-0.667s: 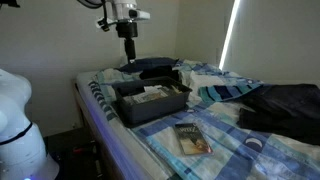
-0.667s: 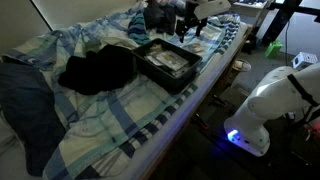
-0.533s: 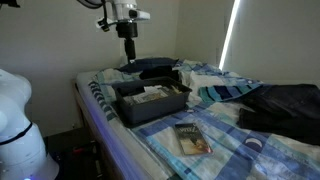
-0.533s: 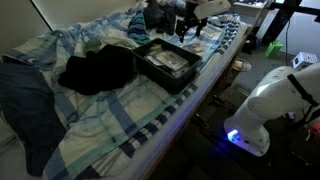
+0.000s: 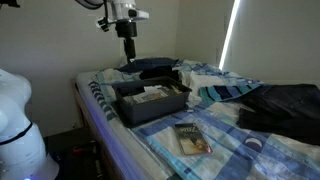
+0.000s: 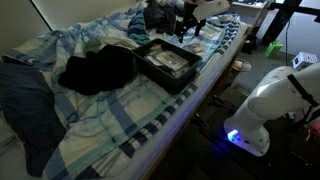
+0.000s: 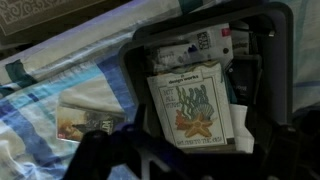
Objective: Take the package out of the box
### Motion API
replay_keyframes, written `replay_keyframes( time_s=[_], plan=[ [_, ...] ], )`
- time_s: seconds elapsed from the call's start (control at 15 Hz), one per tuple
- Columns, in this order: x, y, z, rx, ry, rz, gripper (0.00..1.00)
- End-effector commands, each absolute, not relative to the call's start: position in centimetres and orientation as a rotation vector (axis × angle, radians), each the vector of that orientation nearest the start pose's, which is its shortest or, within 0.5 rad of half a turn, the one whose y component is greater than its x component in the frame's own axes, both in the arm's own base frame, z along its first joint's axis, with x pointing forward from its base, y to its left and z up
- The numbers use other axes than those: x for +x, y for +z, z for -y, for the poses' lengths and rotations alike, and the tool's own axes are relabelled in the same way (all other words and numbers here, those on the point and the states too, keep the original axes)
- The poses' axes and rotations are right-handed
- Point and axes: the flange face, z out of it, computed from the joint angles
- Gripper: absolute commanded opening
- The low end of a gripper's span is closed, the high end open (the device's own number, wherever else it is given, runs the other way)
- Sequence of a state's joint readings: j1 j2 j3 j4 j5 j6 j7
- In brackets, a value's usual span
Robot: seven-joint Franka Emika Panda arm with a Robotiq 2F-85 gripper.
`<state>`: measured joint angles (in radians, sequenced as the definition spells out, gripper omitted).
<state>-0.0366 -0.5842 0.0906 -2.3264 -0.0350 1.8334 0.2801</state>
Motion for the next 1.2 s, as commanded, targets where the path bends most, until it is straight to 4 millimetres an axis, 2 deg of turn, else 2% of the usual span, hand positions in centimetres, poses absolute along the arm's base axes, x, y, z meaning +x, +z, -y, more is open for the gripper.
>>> replay_keyframes(
  time_s=[0.0, 0.4, 0.67, 1.0, 1.13],
  plan=[
    [38.8, 56.5, -5.3, -3.248, -0.209, -0.267, 1.0],
    [40.0, 55.7, -8.7, -3.34, -0.305, -0.124, 1.0],
    [41.1, 53.2, -9.8, -3.395, -0.309, -0.036, 1.0],
    [42.2, 49.4, -10.9, -3.402, -0.202, 0.066, 1.0],
    [42.0, 48.9, -11.0, -3.373, -0.15, 0.192, 1.0]
  ],
)
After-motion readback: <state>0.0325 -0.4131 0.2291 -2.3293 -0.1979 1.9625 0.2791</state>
